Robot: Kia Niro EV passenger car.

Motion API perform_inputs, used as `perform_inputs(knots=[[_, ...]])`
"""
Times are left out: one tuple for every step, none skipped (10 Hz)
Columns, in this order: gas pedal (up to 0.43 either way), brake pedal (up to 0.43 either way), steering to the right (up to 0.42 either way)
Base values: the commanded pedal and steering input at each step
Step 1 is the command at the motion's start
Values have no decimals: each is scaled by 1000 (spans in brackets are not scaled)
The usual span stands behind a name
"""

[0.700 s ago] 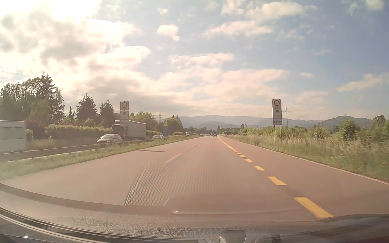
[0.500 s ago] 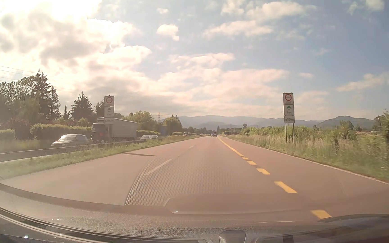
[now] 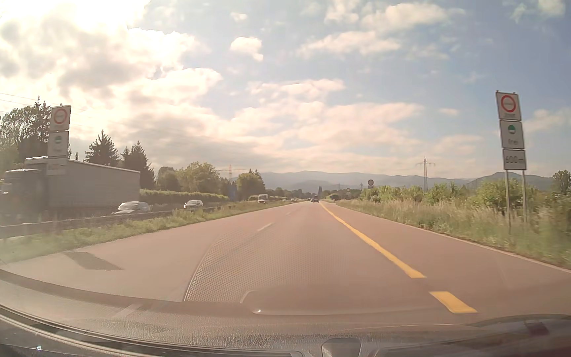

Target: Follow the waypoints while adhering to traffic rules and regulations

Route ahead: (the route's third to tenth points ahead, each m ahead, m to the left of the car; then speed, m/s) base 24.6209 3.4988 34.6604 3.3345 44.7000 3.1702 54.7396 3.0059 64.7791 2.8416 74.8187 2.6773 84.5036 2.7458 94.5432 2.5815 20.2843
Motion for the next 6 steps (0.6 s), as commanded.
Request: perform_inputs(knots=[[150, 0, 0], [150, 0, 0], [197, 0, -1], [240, 0, 0], [260, 0, -1], [287, 0, 0]])
